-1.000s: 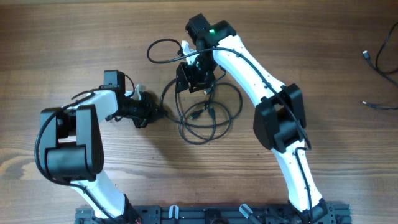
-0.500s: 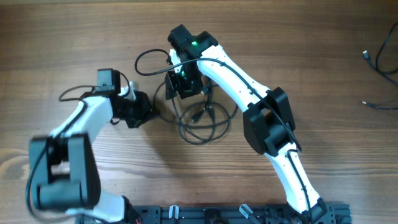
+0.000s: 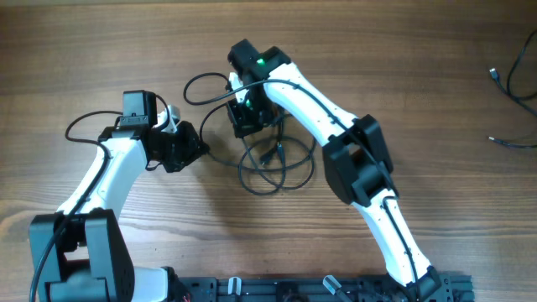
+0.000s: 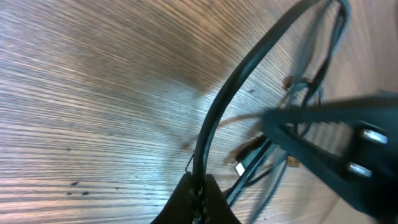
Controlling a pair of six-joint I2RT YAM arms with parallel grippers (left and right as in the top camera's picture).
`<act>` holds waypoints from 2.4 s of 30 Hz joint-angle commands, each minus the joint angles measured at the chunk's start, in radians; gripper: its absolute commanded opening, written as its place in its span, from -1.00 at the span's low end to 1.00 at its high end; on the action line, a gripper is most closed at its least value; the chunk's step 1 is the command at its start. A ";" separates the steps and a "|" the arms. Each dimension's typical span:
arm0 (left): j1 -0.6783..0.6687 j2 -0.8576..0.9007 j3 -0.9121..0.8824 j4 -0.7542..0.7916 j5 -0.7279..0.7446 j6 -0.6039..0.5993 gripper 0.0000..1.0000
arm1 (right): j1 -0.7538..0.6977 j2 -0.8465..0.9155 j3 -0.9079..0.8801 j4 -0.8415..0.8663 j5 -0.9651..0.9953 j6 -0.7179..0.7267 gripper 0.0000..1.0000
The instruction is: Untangle cables
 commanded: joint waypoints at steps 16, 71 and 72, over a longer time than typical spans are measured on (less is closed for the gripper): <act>0.006 -0.004 0.001 -0.127 -0.552 -0.325 -0.92 | -0.959 -0.817 0.203 0.267 -0.187 0.136 -0.92; -0.104 -0.029 0.085 -0.030 -0.155 -0.114 0.66 | -0.563 -0.350 0.201 -0.165 -0.050 -0.324 1.00; -0.103 -0.046 0.124 -0.069 -0.179 -0.111 0.69 | -0.544 -0.350 0.201 -0.191 -0.050 -0.352 0.99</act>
